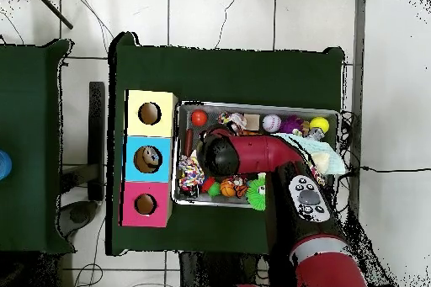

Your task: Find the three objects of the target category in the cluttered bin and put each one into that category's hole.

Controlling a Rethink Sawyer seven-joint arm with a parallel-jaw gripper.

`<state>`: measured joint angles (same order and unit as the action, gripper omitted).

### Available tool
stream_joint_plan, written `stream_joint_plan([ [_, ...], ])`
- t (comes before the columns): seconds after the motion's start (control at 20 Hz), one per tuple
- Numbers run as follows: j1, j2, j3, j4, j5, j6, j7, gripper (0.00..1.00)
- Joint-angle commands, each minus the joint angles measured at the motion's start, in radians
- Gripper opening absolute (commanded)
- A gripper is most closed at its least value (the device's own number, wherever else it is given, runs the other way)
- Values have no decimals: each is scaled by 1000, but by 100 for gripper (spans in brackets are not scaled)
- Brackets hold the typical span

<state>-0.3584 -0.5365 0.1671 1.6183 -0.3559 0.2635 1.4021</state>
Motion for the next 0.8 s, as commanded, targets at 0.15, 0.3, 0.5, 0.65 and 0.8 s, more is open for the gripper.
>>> stream_joint_plan([
  [0.15, -7, 49, 32, -89, -68, 57, -2, 100],
  [0.3, -3, 53, 34, -102, -73, 65, -14, 100],
  [0.5, -13, 71, 54, -116, -78, 79, -30, 100],
  [0.65, -37, 114, 98, -128, -63, 99, -45, 100],
  [0.8, -66, 161, 155, -148, -39, 139, -76, 100],
])
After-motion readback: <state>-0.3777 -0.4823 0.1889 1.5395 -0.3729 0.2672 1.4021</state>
